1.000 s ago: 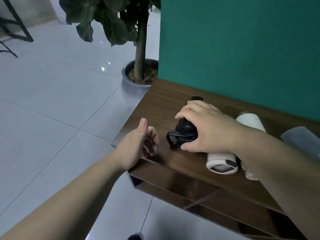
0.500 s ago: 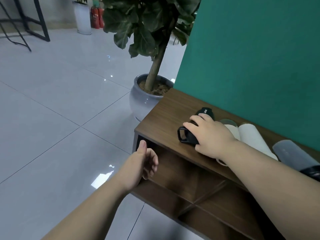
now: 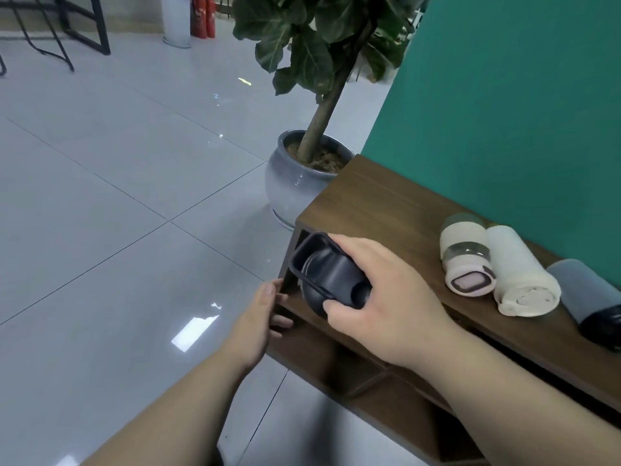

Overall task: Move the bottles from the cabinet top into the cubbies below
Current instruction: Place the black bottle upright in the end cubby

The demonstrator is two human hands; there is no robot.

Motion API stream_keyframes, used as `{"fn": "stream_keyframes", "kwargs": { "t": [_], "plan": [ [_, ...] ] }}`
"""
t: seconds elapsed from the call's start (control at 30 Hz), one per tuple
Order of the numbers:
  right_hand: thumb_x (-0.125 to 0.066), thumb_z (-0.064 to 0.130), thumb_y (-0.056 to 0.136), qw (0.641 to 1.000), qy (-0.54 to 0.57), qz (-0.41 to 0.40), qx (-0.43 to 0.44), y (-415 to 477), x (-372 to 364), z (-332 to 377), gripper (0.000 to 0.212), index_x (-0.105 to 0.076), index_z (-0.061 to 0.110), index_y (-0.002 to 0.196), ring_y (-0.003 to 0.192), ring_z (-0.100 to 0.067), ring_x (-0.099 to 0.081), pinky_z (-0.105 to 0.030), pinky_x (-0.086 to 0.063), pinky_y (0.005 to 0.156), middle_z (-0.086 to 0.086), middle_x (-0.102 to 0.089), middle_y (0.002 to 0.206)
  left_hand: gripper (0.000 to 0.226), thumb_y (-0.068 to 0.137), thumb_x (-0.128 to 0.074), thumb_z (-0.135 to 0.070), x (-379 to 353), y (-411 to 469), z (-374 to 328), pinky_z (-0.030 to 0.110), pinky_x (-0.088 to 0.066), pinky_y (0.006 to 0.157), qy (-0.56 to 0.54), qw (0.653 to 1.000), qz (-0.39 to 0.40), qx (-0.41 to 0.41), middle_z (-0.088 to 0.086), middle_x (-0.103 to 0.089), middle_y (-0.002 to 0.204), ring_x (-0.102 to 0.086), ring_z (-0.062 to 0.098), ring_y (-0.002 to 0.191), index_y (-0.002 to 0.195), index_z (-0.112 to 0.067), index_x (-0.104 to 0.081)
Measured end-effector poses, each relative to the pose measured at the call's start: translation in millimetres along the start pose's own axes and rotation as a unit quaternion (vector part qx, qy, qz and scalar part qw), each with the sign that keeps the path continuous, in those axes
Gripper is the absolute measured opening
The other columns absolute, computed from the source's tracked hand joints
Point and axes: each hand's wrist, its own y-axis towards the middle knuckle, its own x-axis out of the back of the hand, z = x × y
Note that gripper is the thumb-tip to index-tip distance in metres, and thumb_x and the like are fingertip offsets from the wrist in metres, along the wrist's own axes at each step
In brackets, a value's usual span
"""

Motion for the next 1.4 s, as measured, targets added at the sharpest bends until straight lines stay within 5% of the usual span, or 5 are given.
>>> {"fn": "stream_keyframes", "kwargs": {
  "t": [0.27, 0.47, 0.77, 0.93, 1.4],
  "plan": [
    [-0.076, 0.036, 0.077, 0.974, 0.147, -0.014, -0.175, -0.7, -62.0, -51.8, 0.058, -0.053, 0.044, 0.129, 0.108, -0.004, -0.061, -0.018, -0.052, 0.082, 0.021, -0.063, 0.12, 0.076, 0.075, -0.069, -0.012, -14.7, 14.4, 28.7, 0.019, -0.055, 0.091, 0.134, 0.979, 0.154, -0.013, -0.01, -0.059, 0.139, -0.063, 0.014, 0.121, 0.144, -0.038, -0.048],
    [-0.076, 0.032, 0.079, 0.94, 0.229, -0.054, -0.249, 18.7, -101.4, -89.8, 0.044, -0.055, 0.046, 0.115, 0.097, -0.004, -0.065, -0.009, -0.049, 0.061, 0.02, -0.066, 0.113, 0.095, 0.055, -0.09, -0.039, -41.5, 56.5, 74.5, 0.042, -0.06, 0.097, 0.22, 0.971, 0.073, -0.052, -0.012, -0.063, 0.133, -0.065, 0.012, 0.122, 0.14, -0.047, -0.048],
    [-0.089, 0.012, 0.068, 0.908, 0.324, 0.033, -0.263, 46.6, -150.5, -148.7, 0.116, -0.018, 0.05, 0.152, 0.098, 0.024, -0.052, 0.004, -0.04, 0.073, 0.033, -0.051, 0.122, 0.054, 0.075, -0.089, -0.02, -48.5, 118.8, 87.3, 0.002, -0.048, 0.075, 0.244, 0.964, 0.025, -0.106, -0.037, -0.07, 0.103, -0.064, -0.018, 0.1, 0.116, -0.042, -0.06],
    [-0.083, -0.001, 0.064, 0.873, 0.388, -0.01, -0.296, 53.1, -199.7, -193.1, 0.091, -0.047, 0.049, 0.131, 0.124, -0.007, -0.06, -0.04, -0.047, 0.11, 0.017, -0.062, 0.131, 0.071, 0.068, -0.093, -0.037, -45.9, 144.1, 109.1, 0.027, -0.058, 0.092, 0.278, 0.956, 0.07, -0.058, -0.019, -0.07, 0.121, -0.066, -0.001, 0.111, 0.13, -0.043, -0.059],
    [-0.068, -0.008, 0.065, 0.842, 0.442, -0.043, -0.306, 79.3, -234.2, -232.4, 0.073, -0.055, 0.047, 0.112, 0.117, -0.014, -0.066, -0.046, -0.052, 0.102, 0.012, -0.067, 0.124, 0.085, 0.057, -0.085, -0.053, -55.1, 177.2, 130.2, 0.044, -0.057, 0.097, 0.326, 0.944, 0.008, -0.038, -0.003, -0.064, 0.128, -0.063, 0.017, 0.121, 0.134, -0.032, -0.054]
  ]
}}
